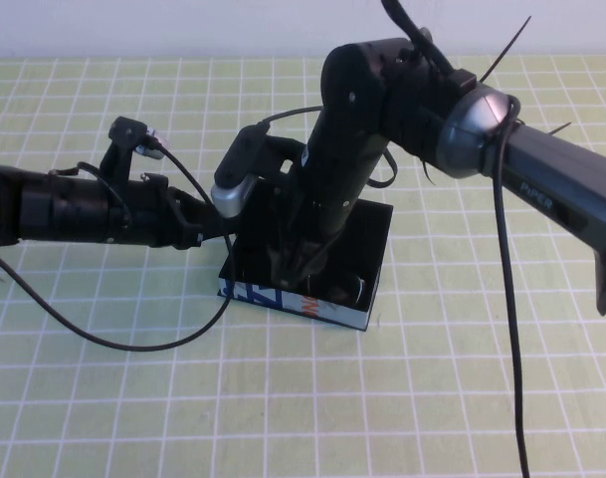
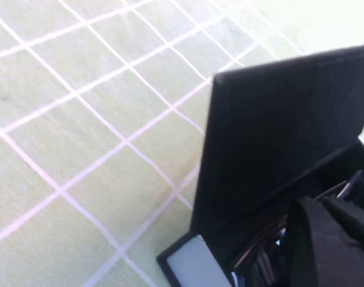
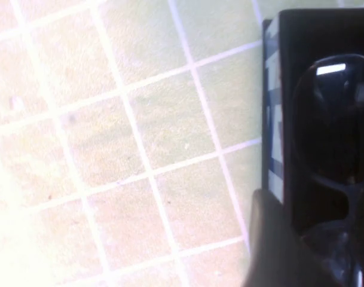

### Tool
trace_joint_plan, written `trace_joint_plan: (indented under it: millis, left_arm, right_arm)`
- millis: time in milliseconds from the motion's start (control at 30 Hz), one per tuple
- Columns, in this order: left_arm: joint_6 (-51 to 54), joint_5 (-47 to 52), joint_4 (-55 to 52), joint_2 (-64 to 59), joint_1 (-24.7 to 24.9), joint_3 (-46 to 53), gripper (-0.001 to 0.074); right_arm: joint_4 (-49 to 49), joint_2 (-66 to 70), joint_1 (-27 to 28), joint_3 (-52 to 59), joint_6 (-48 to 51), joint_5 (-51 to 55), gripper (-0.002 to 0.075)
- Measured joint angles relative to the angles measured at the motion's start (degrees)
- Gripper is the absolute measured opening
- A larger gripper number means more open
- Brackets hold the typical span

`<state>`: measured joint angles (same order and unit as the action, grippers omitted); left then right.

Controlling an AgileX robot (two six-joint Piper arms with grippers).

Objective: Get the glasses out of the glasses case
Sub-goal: Pick up the glasses from the glasses case

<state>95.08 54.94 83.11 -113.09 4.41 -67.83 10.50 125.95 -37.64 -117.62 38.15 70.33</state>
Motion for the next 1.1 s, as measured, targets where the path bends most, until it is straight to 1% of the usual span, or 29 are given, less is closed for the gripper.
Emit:
trace_joint_plan:
  millis: [233,400,600,700,1100]
  left_arm:
    - [-1.0,-0.8,-0.8,0.0,0.0,-0.6,-0.0004]
    - [-1.1,-1.0,-1.2,0.0,0.0,-0.6,-0.0004]
    - [-1.4,-1.1,-1.7,0.0,0.0,-0.6,-0.0004]
    - [-1.4,-1.1,-1.8,0.0,0.0,-0.6,-0.0004]
    - [-1.6,-1.1,-2.1,0.0,0.0,-0.6,-0.0004]
  right_arm:
    - [-4.5,0.5,-0.3,0.0,2.9,0.0,0.0268]
    - [-5.0,1.9,-0.3,0.0,5.2,0.0,0.0276]
    - [-5.8,3.1,-0.3,0.0,5.7,-0.4,0.0335]
    - [-6.0,3.3,-0.1,0.0,5.7,-1.4,0.0349]
    - [-6.5,4.1,0.2,0.0,5.7,-4.9,0.0351]
